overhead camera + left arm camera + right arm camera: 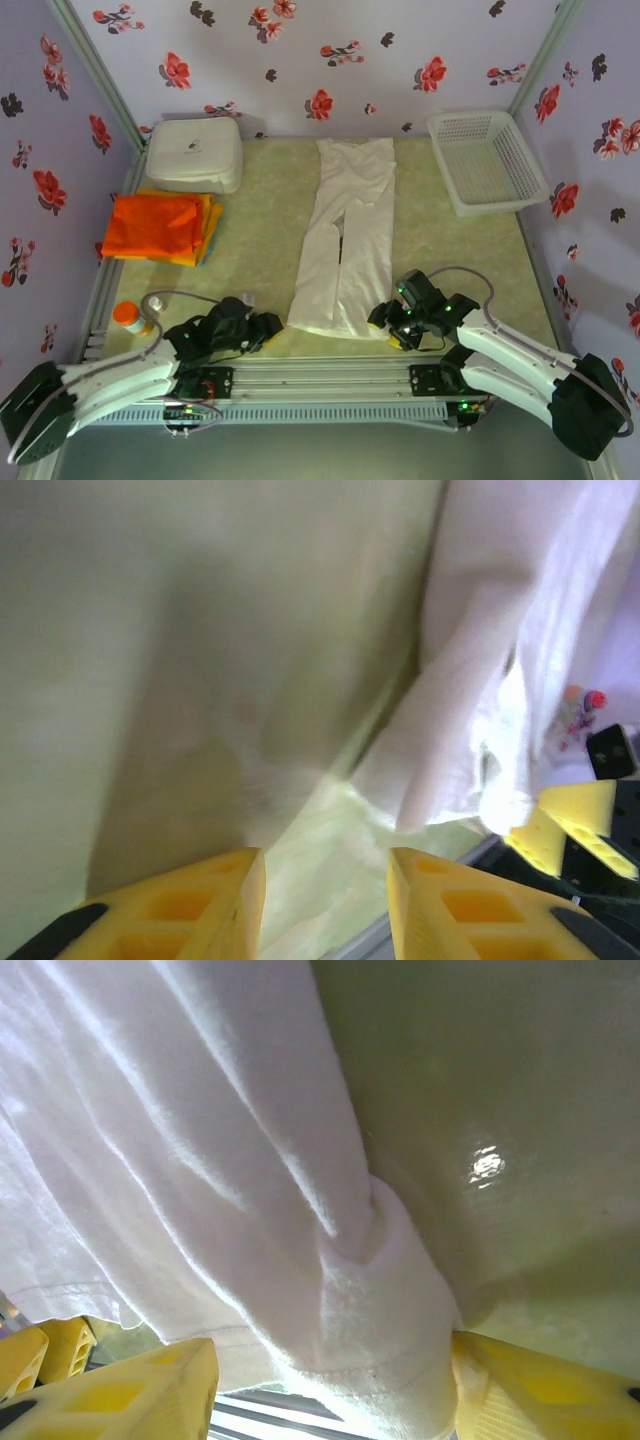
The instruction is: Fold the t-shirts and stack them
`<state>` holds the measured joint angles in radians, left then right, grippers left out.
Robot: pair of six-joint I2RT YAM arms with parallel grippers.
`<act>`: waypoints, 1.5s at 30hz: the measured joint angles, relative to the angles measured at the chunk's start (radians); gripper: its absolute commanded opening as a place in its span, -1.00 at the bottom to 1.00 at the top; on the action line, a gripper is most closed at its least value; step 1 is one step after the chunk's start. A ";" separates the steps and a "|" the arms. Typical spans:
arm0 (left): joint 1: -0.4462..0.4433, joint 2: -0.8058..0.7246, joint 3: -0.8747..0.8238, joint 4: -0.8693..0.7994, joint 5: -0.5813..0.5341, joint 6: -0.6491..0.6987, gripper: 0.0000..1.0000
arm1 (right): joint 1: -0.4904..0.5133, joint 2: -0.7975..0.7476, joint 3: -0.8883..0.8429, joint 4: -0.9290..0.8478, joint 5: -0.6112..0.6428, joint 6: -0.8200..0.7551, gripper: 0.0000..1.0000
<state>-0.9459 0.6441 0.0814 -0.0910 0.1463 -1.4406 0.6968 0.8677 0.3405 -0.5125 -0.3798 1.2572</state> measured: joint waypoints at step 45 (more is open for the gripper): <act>0.317 0.603 0.664 -0.380 0.083 0.610 -0.34 | -0.113 -0.005 0.057 -0.102 0.010 -0.110 0.51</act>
<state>-0.6292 1.2472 0.7456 -0.4709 0.2295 -0.8310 0.5838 0.8627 0.3977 -0.6144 -0.3702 1.1473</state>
